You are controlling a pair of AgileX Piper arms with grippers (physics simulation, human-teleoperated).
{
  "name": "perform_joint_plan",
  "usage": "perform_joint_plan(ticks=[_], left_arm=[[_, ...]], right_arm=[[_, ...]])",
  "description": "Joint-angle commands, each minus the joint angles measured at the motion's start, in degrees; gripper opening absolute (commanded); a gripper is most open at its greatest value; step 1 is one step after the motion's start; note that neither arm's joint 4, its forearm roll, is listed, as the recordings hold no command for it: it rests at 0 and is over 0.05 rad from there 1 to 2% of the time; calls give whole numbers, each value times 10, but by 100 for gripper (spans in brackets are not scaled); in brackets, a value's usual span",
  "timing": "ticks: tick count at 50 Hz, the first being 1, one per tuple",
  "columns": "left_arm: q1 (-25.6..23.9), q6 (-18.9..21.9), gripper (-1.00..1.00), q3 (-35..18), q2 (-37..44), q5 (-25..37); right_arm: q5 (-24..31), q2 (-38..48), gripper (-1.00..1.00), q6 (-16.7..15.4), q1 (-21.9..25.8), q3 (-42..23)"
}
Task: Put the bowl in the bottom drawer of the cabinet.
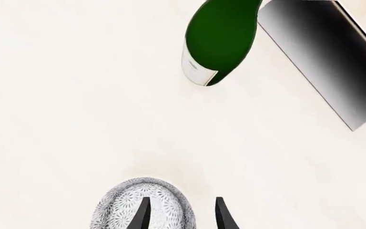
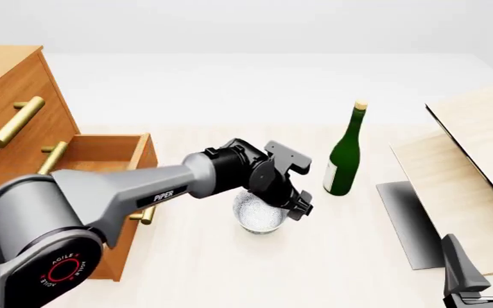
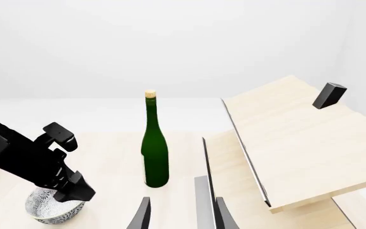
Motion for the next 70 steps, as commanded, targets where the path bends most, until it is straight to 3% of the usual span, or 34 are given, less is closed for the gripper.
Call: perform_joint_plan(ticks=[1,70], left_arm=[[-3,-12,100,10,12,-12],[0,-53,100,48,36,-55]], right_arm=[[0,0,100,0,0,0],[0,0,100,0,0,0]])
